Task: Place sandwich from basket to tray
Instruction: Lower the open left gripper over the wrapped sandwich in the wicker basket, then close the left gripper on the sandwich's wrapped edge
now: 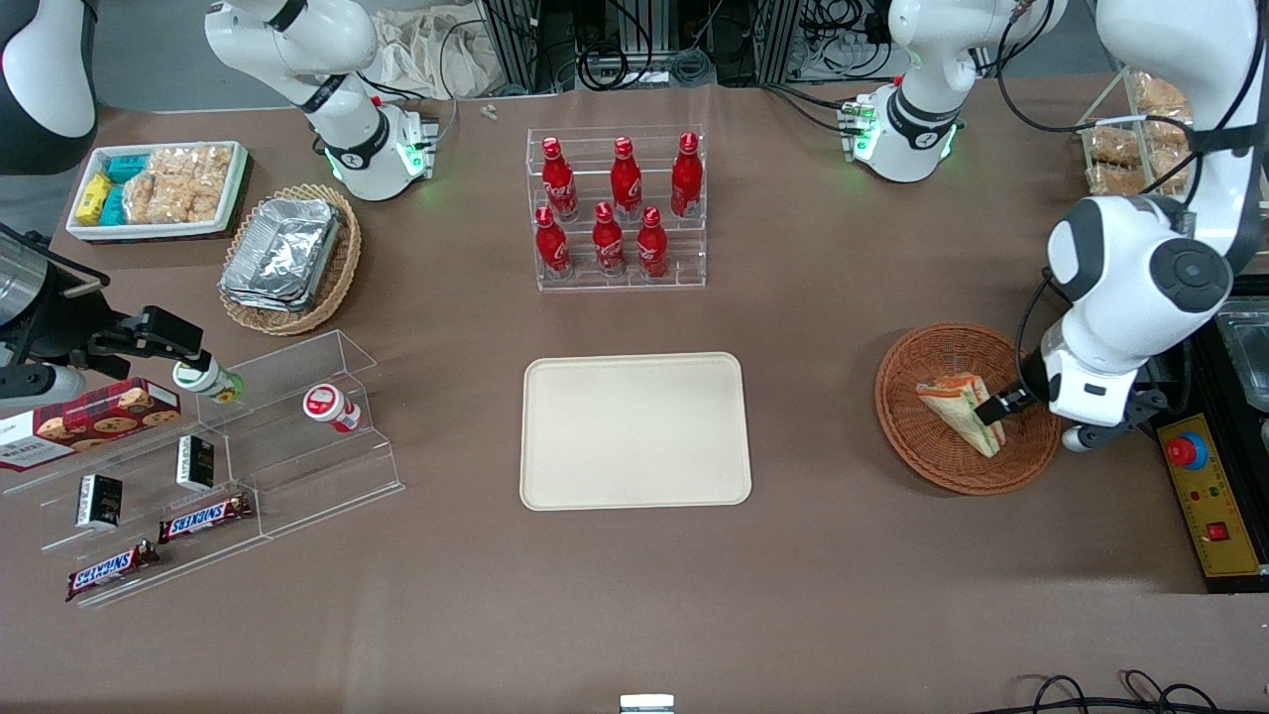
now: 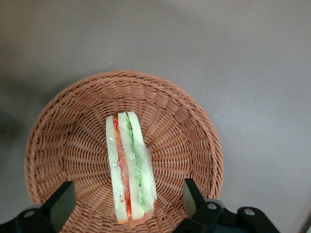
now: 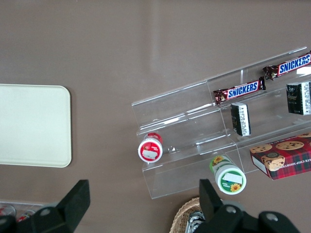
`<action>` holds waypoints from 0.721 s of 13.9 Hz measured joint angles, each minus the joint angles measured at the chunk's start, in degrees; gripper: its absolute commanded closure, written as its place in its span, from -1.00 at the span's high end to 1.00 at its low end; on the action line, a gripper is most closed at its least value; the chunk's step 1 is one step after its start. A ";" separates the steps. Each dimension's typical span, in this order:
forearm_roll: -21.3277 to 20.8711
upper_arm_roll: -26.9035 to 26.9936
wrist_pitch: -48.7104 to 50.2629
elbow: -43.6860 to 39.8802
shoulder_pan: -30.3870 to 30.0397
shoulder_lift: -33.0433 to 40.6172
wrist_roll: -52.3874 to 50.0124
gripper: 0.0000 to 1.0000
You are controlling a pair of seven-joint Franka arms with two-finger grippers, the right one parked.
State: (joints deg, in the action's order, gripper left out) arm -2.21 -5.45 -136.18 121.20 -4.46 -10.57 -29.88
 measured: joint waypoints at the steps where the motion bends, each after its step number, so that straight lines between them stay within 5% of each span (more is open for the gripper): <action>1: 0.00 -0.05 -1.38 0.80 0.00 -0.47 -0.58 0.98; 10: 0.18 -0.09 -6.35 4.60 0.00 -2.48 -1.52 0.98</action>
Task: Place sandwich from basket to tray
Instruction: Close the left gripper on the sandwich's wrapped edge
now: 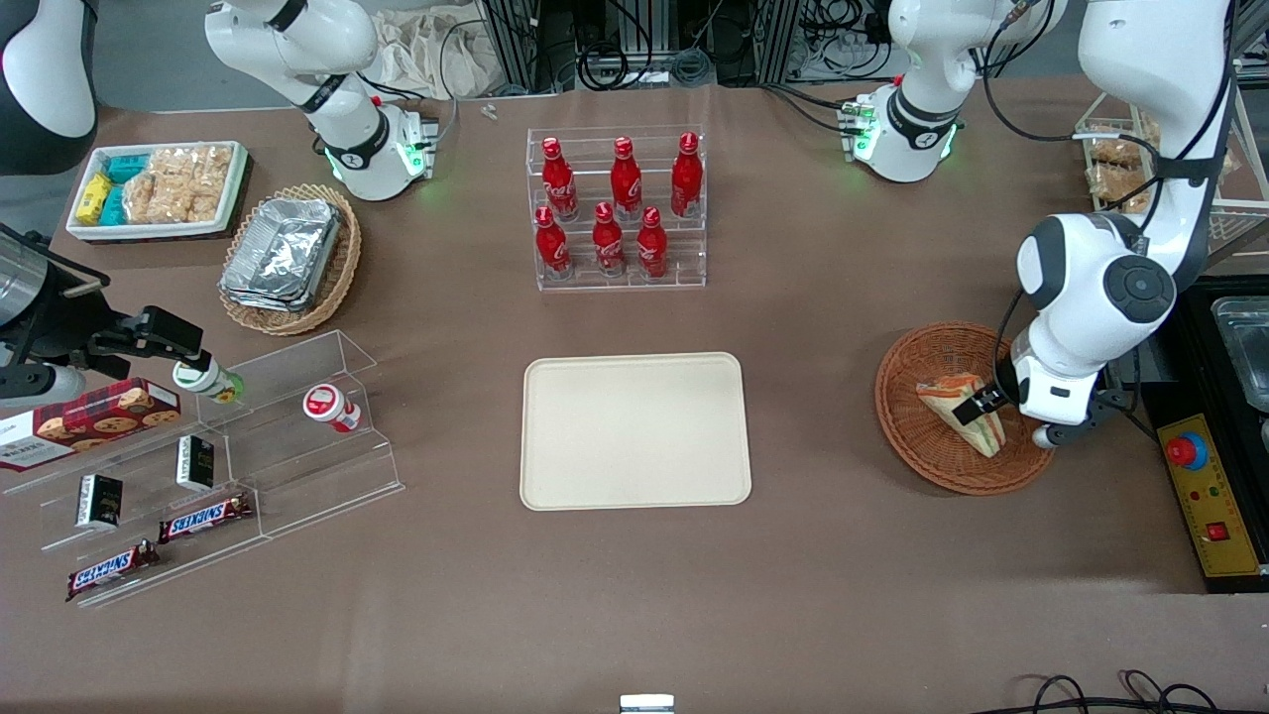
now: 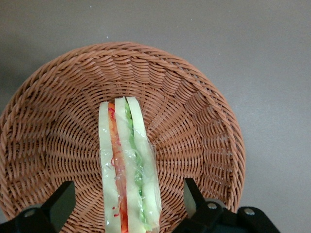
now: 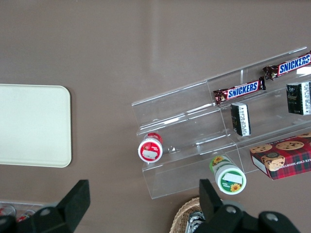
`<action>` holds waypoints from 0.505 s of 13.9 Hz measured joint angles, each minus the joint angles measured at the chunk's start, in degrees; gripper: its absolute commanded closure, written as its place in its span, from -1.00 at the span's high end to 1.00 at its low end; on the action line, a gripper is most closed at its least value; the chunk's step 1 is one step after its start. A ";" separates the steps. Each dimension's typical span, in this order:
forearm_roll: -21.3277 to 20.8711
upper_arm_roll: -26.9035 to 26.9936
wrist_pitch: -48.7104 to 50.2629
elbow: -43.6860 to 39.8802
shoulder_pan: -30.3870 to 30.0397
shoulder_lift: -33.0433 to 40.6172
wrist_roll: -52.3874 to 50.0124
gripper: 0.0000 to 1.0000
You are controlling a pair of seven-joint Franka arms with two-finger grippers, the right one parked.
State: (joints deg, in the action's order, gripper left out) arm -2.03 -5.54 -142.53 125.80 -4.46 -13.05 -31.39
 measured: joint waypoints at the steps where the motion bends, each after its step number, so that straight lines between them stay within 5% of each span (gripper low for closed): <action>1: 0.40 0.00 0.00 0.02 0.00 -0.18 -0.13 0.98; 7: 3.39 -0.06 -0.63 0.35 0.00 -1.43 -0.38 0.98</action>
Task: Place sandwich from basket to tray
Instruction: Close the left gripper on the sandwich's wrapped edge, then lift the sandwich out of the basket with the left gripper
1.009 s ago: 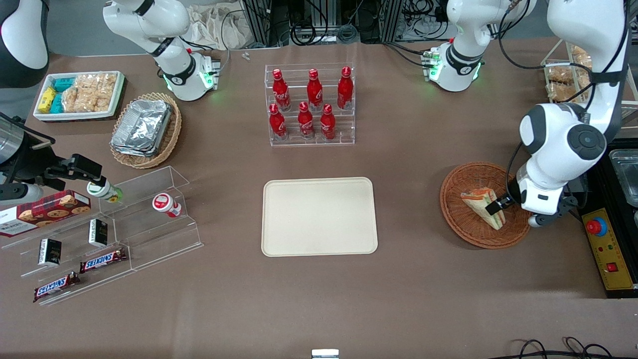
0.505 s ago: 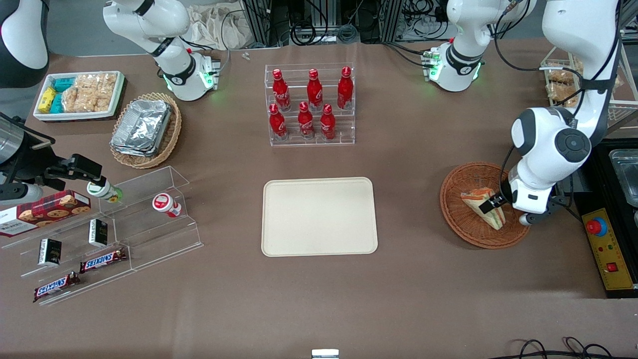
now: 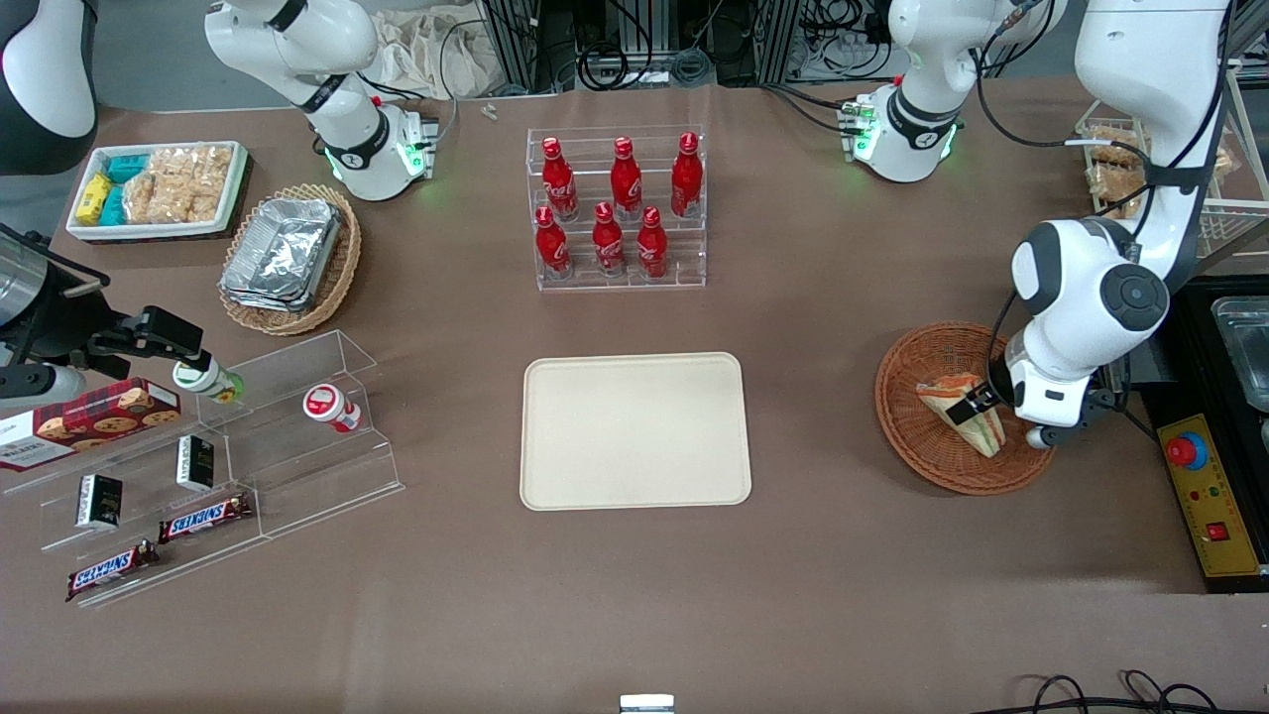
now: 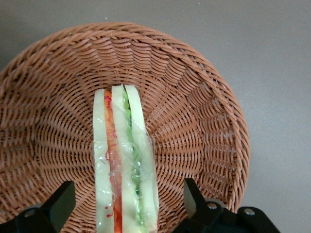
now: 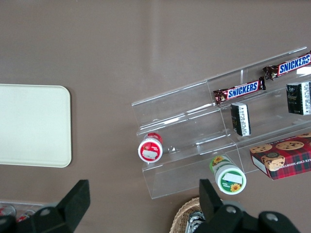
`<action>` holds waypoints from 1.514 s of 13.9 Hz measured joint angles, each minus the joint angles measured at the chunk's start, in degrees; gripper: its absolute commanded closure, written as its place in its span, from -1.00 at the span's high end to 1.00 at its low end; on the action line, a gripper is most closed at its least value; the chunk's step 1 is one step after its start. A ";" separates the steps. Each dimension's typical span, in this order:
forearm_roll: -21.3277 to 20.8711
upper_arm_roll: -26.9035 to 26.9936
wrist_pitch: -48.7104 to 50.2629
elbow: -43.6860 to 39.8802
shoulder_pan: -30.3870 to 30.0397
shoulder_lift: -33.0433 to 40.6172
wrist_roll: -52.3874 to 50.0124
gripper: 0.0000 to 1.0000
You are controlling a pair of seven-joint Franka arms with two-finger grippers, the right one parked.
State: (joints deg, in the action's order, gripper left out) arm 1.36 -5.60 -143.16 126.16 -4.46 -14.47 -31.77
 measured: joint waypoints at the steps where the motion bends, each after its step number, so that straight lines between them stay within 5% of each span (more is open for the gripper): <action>1: 0.61 0.00 -0.68 0.07 0.00 -0.28 0.00 0.98; 5: 2.47 -0.01 -1.37 0.27 0.00 -1.23 -0.08 0.97; 6: 2.97 0.00 -1.39 0.28 0.00 -1.37 -0.08 0.80; 11: 3.35 0.00 -1.56 0.27 0.00 -1.59 -0.19 -0.72; 16: 3.46 -0.02 0.47 -1.91 0.00 -1.18 -0.65 -0.76; 21: 3.51 -0.08 24.49 -17.94 0.00 1.51 -0.68 -0.73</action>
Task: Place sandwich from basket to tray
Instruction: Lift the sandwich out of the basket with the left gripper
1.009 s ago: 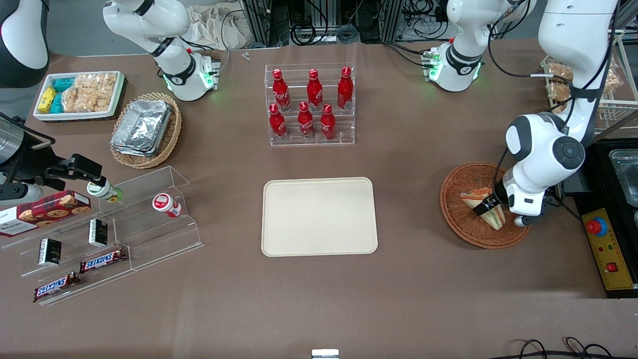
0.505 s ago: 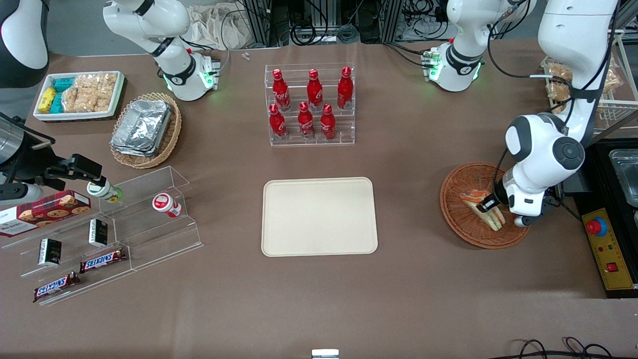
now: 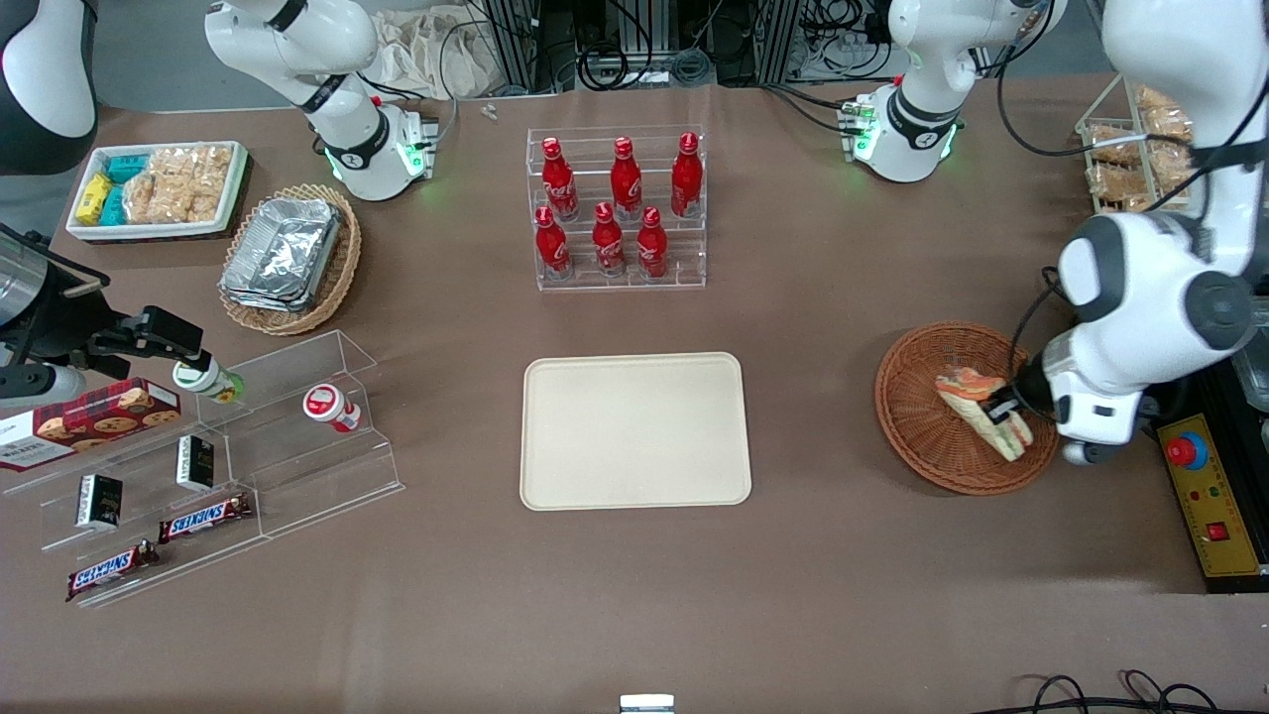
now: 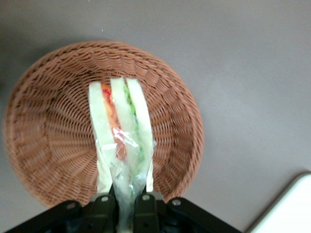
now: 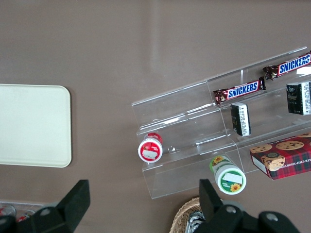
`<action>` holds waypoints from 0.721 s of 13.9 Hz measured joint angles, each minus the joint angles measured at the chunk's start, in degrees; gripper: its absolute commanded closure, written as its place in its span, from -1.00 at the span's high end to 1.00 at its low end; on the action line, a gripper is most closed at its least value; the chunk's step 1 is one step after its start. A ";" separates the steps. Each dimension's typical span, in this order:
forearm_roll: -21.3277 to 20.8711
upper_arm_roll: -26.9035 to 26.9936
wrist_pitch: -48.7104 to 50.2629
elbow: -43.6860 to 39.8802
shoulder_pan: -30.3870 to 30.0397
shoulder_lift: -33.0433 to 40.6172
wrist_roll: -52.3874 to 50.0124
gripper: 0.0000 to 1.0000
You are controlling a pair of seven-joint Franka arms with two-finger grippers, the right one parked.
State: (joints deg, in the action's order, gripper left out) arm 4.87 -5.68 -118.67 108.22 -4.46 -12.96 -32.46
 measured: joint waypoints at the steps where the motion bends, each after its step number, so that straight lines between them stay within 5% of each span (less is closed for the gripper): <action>1: 0.00 -0.06 4.40 -4.02 0.00 0.23 0.04 -0.73; 5: -0.01 -1.30 19.30 -17.71 0.75 0.34 0.31 -0.64; 10: -0.01 -2.74 20.87 -21.40 10.42 -1.79 -1.16 -0.66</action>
State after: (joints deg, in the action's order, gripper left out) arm 4.87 -8.42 -97.81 86.82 5.97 -14.75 -33.61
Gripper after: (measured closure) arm 0.824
